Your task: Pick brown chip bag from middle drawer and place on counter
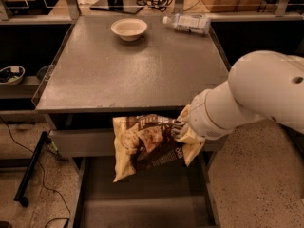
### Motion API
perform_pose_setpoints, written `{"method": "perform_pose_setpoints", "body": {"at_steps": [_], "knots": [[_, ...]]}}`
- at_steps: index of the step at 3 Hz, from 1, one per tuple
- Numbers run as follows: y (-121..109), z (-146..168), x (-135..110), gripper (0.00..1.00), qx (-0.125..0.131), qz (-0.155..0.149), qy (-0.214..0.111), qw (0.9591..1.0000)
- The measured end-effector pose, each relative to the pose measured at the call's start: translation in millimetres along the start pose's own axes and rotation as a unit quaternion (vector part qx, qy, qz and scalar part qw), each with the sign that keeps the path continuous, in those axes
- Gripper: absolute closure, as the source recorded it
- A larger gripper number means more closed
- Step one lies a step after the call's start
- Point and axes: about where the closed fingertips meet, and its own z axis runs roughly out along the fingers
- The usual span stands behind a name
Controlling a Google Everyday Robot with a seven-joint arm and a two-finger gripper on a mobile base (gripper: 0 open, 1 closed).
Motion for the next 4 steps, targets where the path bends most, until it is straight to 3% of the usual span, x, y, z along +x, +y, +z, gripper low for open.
{"method": "perform_pose_setpoints", "body": {"at_steps": [1, 2, 3, 4], "knots": [[-7, -11, -4, 1.00, 0.013, -0.004, 0.007, 0.9999], [-58, -40, -40, 1.00, 0.040, -0.044, 0.000, 0.9982], [-57, -40, -40, 1.00, 0.040, -0.043, 0.001, 0.9983], [-80, -39, -43, 1.00, 0.041, -0.045, 0.000, 0.9982]]}}
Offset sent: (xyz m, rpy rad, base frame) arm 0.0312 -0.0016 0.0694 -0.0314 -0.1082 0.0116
